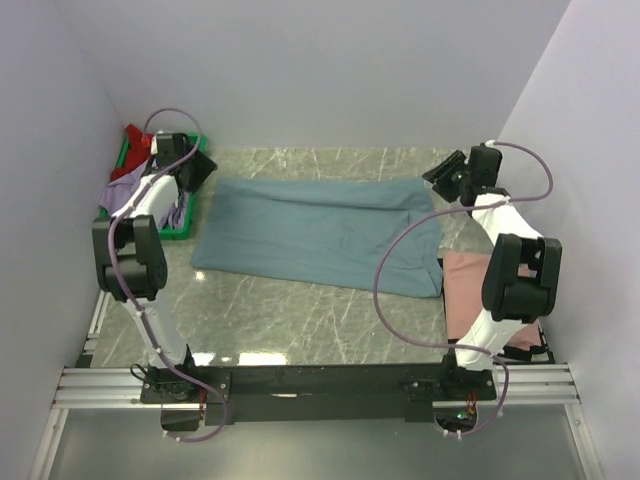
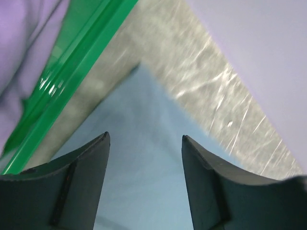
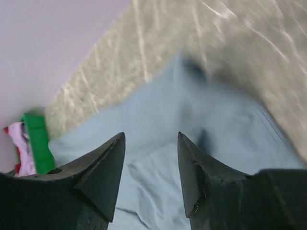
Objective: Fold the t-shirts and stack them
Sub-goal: Fold the tshirt
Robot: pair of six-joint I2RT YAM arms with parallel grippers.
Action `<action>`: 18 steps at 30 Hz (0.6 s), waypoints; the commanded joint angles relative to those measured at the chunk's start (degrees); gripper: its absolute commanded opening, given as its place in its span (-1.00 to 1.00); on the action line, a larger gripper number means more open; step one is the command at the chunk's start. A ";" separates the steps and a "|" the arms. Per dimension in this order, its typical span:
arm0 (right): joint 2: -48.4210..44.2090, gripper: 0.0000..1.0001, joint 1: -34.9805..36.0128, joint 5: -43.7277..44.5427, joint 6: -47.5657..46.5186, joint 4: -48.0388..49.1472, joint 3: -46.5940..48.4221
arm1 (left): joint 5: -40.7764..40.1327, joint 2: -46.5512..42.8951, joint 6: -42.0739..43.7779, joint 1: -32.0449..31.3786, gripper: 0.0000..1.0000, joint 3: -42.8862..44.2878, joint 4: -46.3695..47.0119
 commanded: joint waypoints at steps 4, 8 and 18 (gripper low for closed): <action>-16.05 0.10 0.65 4.96 -0.68 -11.61 -9.28 | -0.37 -15.56 -3.02 0.31 0.25 -10.32 -4.10; -30.70 0.07 4.25 8.91 0.90 -17.33 -21.82 | -5.03 -26.38 -6.54 0.14 0.07 -23.03 -9.54; -56.39 0.08 10.23 14.97 10.22 -26.65 -43.92 | -8.56 -45.29 -10.68 0.23 0.07 -43.73 -13.86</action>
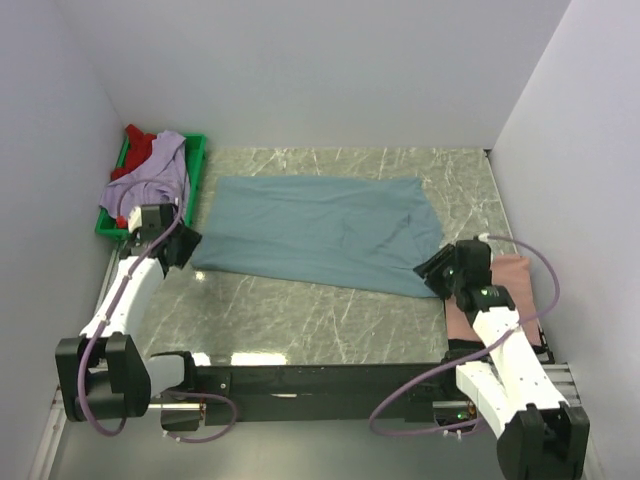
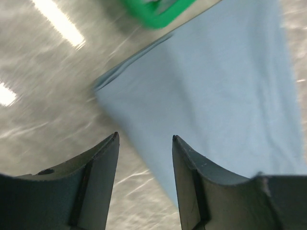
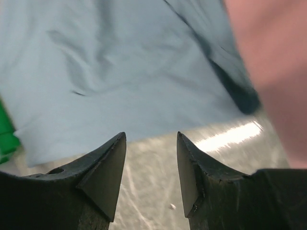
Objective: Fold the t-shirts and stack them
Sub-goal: Fold the tshirt
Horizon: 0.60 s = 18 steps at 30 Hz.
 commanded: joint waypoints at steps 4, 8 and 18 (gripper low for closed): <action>-3.90 0.08 0.68 4.42 4.35 -2.86 -5.03 | 2.36 -2.16 -2.11 -0.06 0.08 -8.40 2.91; -0.04 0.08 0.68 5.30 5.57 -0.92 -7.05 | 4.21 0.12 -1.85 0.03 0.05 -10.35 5.64; 5.95 0.09 0.33 8.37 6.72 4.09 -8.03 | 3.51 4.26 -1.32 0.03 0.03 -11.76 8.90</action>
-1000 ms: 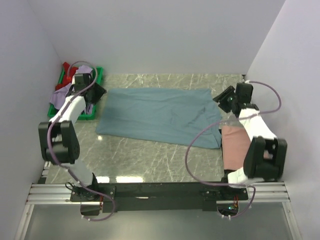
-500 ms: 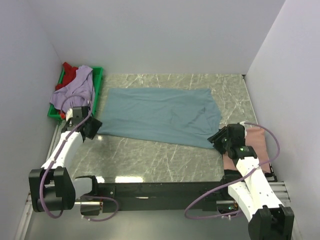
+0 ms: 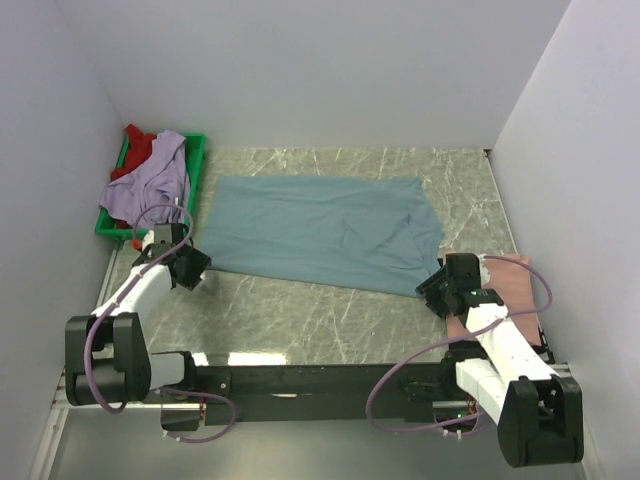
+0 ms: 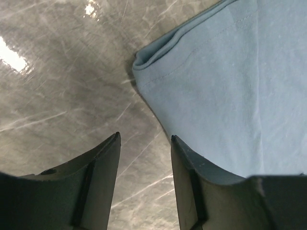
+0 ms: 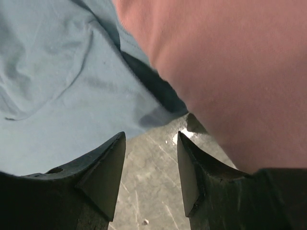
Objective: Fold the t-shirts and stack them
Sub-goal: Fold the tshirt
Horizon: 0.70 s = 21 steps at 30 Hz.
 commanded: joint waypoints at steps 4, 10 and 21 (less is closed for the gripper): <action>2.22 0.10 -0.28 3.04 -0.01 3.42 1.18 | -1.59 1.86 -0.65 0.10 0.02 -0.52 3.52; 4.59 0.10 -0.90 3.57 -1.07 4.12 1.88 | -3.87 4.67 -2.23 0.01 -0.01 -0.35 5.11; 10.39 0.10 -1.34 6.12 -2.74 7.01 4.78 | -6.78 8.19 -3.64 0.01 -0.09 0.44 6.95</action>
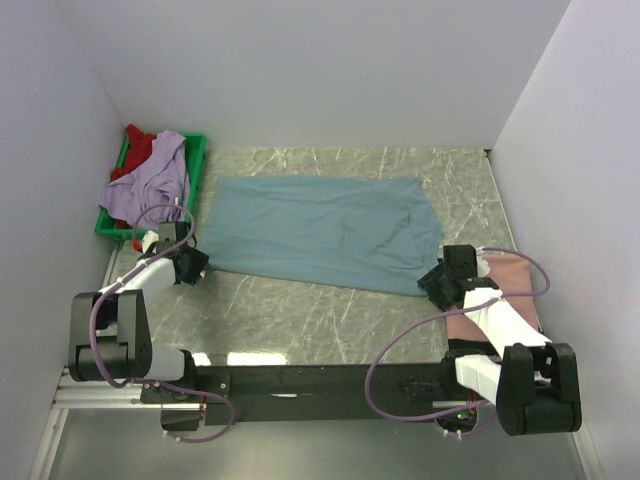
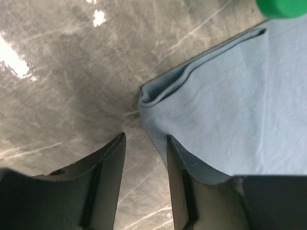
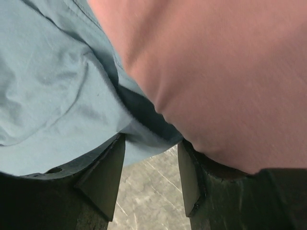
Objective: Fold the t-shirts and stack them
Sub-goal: Fold the tshirt
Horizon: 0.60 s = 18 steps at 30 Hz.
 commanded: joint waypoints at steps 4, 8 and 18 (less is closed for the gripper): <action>3.13 0.03 -0.42 2.65 -1.58 3.96 2.84 | -3.96 2.14 -0.47 0.12 -0.30 1.32 0.77; 3.04 -0.17 -0.42 1.68 -2.64 5.02 3.98 | -3.62 3.19 -0.38 0.03 -0.70 2.11 1.91; -1.08 -1.00 -0.42 -0.60 -6.85 -0.51 14.61 | -4.05 -4.08 1.82 0.12 -0.99 9.57 -5.02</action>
